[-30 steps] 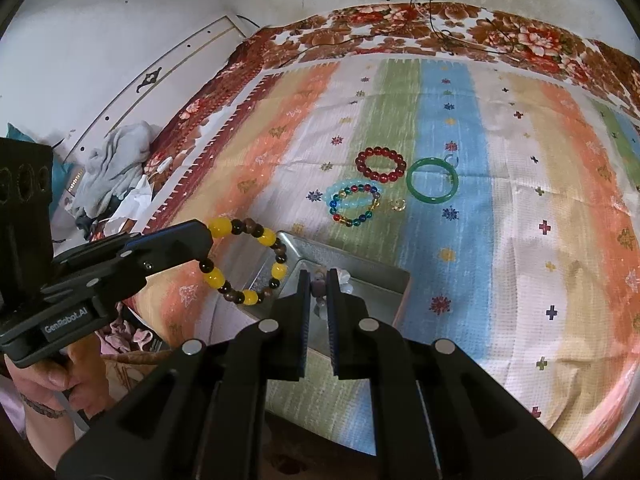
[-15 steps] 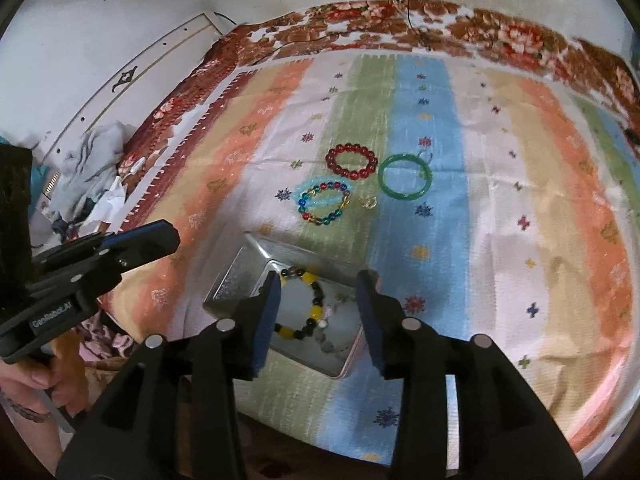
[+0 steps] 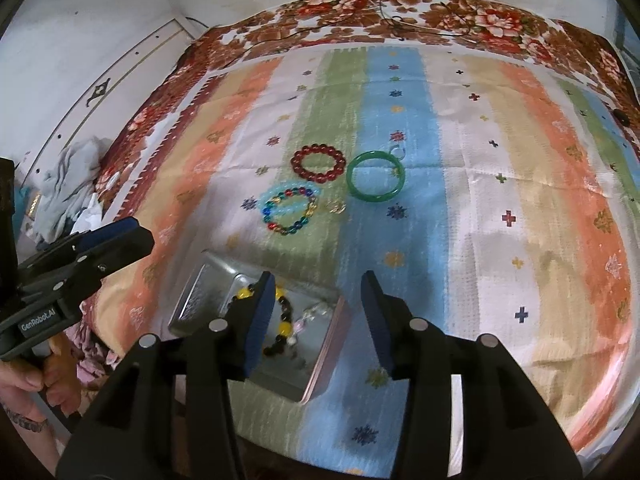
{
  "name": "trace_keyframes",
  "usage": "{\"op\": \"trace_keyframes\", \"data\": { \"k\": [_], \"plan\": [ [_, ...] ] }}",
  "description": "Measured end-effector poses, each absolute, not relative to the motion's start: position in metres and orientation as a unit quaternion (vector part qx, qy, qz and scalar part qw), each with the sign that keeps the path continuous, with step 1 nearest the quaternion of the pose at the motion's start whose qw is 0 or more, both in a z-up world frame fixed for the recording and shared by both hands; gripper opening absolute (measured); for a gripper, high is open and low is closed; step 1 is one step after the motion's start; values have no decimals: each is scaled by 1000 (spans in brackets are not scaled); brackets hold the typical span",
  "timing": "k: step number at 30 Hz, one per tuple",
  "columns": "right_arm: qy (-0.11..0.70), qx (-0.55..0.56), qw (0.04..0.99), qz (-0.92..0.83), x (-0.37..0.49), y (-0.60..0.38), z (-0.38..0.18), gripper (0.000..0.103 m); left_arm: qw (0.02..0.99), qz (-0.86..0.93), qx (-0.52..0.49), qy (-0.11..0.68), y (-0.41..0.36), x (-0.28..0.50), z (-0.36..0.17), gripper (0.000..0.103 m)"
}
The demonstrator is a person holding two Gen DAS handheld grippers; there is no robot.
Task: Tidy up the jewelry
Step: 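Open left tool dropping yellow-black bracelet in box while right tool releases pearl bracelet, then move left tool to red bead bracelet while right tool moves to green jade bangle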
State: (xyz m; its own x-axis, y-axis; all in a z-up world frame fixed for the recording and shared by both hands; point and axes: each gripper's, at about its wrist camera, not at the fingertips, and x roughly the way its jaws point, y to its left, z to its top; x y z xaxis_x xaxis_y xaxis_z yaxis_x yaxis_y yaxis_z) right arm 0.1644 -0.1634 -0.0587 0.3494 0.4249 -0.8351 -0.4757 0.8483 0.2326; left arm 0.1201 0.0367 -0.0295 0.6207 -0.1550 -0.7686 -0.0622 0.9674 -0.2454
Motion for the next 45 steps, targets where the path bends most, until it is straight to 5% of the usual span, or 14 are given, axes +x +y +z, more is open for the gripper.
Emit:
{"op": "trace_keyframes", "data": {
  "k": [3, 45],
  "plan": [
    [500, -29, 824, 265, 174, -162, -63, 56, 891, -14, -110, 440, 39, 132, -38, 51],
    [570, 1, 796, 202, 306, -152, -135, 63, 847, -12, -58, 528, 54, 264, -111, 53]
  ]
}}
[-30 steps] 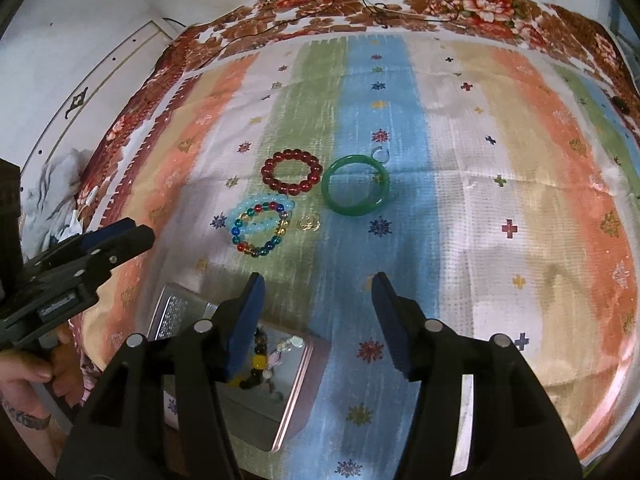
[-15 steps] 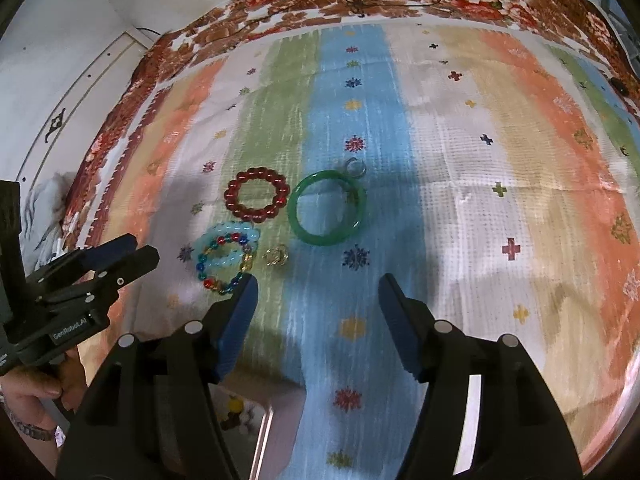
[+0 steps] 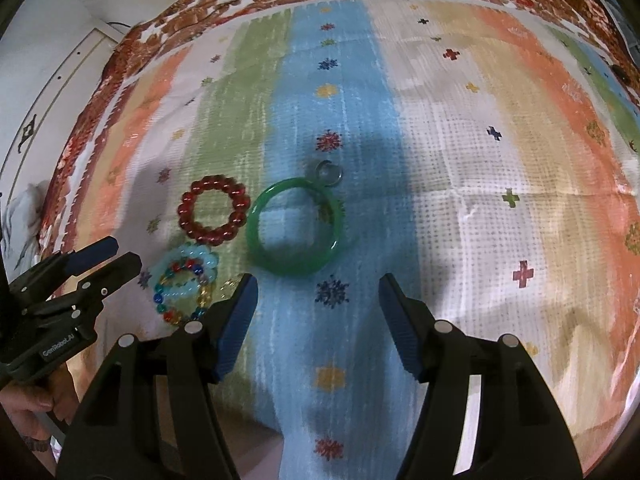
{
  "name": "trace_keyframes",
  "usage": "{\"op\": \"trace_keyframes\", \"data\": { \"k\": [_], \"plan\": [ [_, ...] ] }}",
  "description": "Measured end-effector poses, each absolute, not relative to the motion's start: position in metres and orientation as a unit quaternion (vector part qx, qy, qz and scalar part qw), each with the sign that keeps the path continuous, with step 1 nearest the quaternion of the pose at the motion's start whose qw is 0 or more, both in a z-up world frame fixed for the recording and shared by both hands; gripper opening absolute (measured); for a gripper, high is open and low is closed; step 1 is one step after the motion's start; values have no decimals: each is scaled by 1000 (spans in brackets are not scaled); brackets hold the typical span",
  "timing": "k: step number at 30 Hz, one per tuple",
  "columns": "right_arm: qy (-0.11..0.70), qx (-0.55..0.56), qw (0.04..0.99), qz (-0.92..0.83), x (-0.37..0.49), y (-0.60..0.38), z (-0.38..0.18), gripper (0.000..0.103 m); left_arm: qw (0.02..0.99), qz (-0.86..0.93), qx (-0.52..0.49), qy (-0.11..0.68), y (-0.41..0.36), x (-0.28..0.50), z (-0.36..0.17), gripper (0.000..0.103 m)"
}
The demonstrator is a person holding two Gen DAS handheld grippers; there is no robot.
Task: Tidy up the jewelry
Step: 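Move left tool to red bead bracelet while right tool moves to green jade bangle, then grasp red bead bracelet with left tool while right tool grasps green jade bangle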
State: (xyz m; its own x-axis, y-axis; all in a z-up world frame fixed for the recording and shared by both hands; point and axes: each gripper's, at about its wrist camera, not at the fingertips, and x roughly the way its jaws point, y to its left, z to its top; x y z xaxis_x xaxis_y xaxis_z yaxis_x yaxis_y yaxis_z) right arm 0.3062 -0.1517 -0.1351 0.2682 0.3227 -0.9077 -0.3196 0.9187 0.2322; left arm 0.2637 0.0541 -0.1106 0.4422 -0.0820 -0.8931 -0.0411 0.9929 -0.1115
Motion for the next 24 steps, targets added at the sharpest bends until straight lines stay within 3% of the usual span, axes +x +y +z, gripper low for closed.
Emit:
{"op": "trace_keyframes", "data": {
  "k": [13, 16, 21, 24],
  "plan": [
    [592, 28, 783, 186, 345, -149, -159, 63, 833, -12, -56, 551, 56, 303, -134, 53],
    [594, 23, 781, 191, 347, -142, -162, 61, 830, -14, -47, 555, 53, 308, -137, 53],
    [593, 15, 783, 187, 351, -139, -168, 48, 826, -18, -36, 562, 47, 318, -145, 53],
    [593, 4, 783, 189, 351, -138, -169, 47, 822, -19, -31, 568, 45, 323, -150, 50]
  ]
}}
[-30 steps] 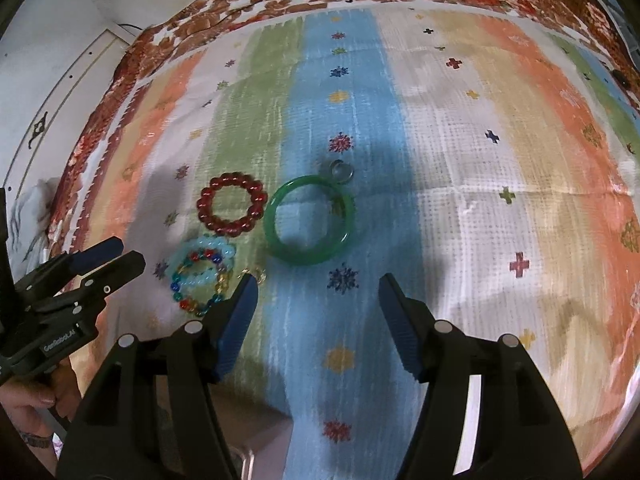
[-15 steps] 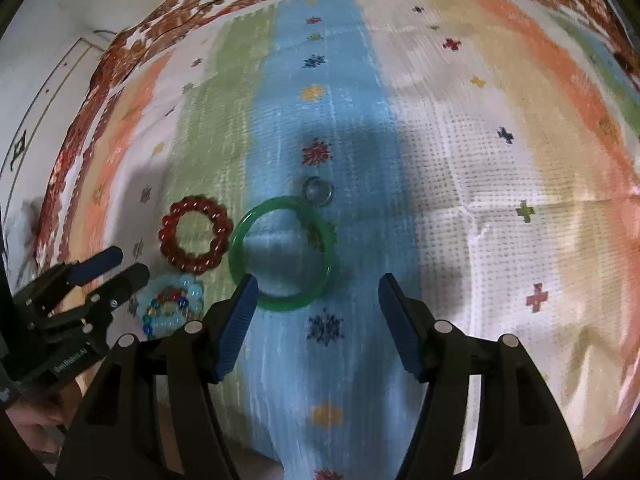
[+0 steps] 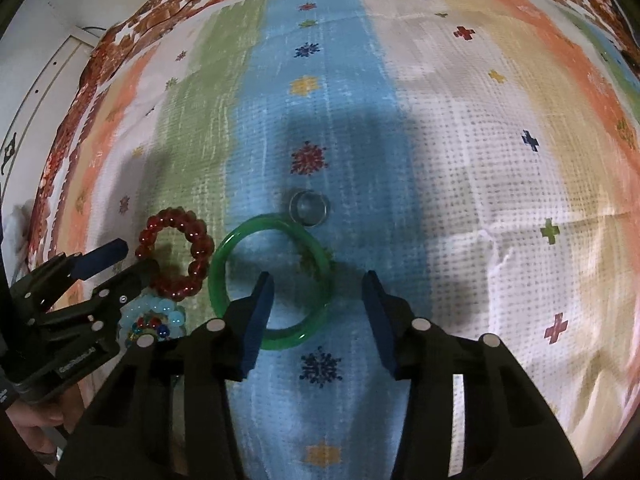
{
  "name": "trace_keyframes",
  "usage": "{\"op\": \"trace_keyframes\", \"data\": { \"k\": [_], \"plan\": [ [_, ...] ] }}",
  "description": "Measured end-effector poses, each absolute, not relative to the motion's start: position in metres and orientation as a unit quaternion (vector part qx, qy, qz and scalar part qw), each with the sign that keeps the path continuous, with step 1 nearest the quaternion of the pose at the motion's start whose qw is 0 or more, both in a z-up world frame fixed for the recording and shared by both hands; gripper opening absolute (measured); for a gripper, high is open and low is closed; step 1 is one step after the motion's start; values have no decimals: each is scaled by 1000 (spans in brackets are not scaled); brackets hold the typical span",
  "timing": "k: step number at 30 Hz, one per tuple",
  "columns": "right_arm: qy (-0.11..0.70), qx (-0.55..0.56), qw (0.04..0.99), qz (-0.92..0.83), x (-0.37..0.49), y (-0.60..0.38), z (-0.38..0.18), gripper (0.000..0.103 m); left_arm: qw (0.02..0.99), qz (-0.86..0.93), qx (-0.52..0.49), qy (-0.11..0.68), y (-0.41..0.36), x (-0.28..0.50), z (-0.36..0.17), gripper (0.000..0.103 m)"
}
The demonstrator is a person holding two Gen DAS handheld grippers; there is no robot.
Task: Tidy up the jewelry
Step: 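Grasp red bead bracelet with left tool while right tool grasps green jade bangle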
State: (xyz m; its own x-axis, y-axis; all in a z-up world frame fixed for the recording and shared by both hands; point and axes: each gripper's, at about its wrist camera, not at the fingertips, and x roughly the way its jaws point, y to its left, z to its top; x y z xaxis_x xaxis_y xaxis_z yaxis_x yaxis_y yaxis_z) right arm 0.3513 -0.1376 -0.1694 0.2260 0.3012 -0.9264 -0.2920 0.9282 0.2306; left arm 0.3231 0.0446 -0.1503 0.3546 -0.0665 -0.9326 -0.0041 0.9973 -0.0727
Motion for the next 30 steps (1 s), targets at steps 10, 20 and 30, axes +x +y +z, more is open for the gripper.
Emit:
{"op": "trace_keyframes", "data": {
  "k": [10, 20, 30],
  "plan": [
    [585, -55, 785, 199, 344, -125, -175, 15, 817, -29, -10, 575, 44, 322, -156, 13],
    [590, -33, 781, 205, 338, -131, -167, 8, 831, -25, -33, 555, 50, 309, -136, 13],
    [570, -22, 792, 218, 320, -137, -136, 9, 848, -33, -49, 527, 45, 292, -102, 13]
  ]
}}
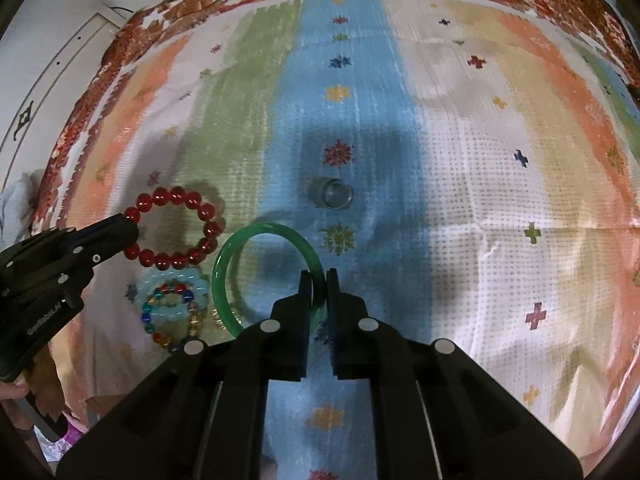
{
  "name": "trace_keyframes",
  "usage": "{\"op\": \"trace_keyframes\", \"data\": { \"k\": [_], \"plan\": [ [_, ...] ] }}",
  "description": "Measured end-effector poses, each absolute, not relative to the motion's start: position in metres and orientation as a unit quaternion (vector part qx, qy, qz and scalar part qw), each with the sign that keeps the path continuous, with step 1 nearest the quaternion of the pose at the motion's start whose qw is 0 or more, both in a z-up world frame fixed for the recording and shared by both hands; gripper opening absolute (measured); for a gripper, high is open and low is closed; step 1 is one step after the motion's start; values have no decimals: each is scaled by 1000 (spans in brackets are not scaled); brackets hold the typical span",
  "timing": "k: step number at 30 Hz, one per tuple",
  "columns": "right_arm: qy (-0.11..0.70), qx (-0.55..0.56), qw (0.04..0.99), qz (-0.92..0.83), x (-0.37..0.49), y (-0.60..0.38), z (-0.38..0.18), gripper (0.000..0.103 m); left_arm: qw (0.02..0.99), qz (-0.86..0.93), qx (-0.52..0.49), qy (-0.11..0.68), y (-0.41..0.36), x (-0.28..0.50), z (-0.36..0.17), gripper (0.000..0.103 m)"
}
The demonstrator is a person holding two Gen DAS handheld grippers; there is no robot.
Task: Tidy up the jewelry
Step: 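Grasp red bead bracelet with left tool while right tool grasps green jade bangle, then carry red bracelet and jade bangle over the tin box with both tools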
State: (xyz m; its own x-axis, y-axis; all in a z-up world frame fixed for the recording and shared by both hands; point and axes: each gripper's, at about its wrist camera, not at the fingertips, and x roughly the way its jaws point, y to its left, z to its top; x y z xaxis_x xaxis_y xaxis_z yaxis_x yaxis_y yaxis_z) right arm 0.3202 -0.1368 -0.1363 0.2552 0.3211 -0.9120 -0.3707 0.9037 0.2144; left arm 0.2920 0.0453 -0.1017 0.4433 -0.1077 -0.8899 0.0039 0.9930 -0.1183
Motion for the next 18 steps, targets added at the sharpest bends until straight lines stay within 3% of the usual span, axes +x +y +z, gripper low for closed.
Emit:
{"op": "trace_keyframes", "data": {
  "k": [18],
  "plan": [
    [536, 1, 807, 250, 277, -143, -85, 9, 876, -32, -82, 473, 58, 243, -43, 13]
  ]
}}
